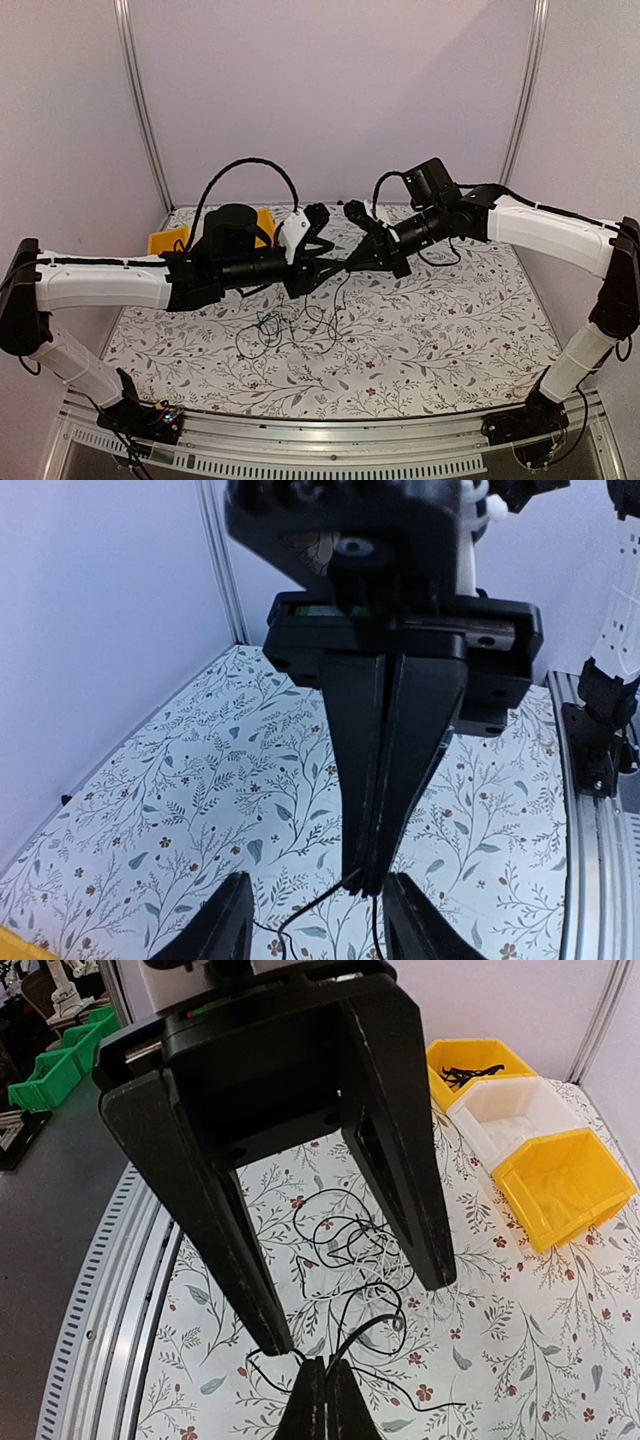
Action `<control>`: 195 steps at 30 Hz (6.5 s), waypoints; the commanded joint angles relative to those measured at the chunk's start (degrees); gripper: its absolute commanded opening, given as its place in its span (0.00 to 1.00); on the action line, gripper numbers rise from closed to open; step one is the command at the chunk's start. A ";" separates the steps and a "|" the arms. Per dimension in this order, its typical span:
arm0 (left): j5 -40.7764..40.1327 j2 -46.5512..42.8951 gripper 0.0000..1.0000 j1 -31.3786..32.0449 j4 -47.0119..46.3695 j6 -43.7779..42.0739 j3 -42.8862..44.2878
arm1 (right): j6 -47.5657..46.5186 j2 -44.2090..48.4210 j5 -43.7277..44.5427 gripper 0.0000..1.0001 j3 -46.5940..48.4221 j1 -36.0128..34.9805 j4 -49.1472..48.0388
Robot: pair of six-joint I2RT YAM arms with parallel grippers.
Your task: Untangle the cables
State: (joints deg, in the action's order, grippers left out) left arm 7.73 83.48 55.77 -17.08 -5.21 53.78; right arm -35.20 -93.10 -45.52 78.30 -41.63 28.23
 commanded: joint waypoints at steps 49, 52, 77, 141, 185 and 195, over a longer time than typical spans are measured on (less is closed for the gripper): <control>-25.70 -25.25 0.00 -24.86 29.01 12.09 9.47 | -3.12 0.09 6.41 0.46 -5.66 1.99 -3.61; -28.03 -26.71 0.00 -29.97 32.59 11.92 11.37 | -3.37 -0.39 6.66 0.47 -5.84 1.99 -3.65; -10.19 -20.74 0.00 -56.58 25.23 17.69 6.79 | -5.21 -2.93 9.55 0.48 -6.52 1.90 -3.09; -2.67 11.27 0.00 -67.11 3.44 21.63 7.56 | -6.62 -7.27 13.75 0.48 -6.39 1.81 -2.12; -47.18 2.80 0.00 -63.32 18.02 15.11 4.36 | -7.56 -9.47 14.73 0.48 -5.90 1.13 -0.94; -39.82 4.48 0.00 -57.31 12.43 15.44 2.91 | -7.95 -10.13 15.10 0.48 -5.97 0.86 -0.72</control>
State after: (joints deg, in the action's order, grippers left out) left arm -36.88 88.12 -6.17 1.10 11.57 57.52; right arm -42.57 -102.48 -30.72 72.29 -40.29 26.61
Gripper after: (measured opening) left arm 0.001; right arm 0.480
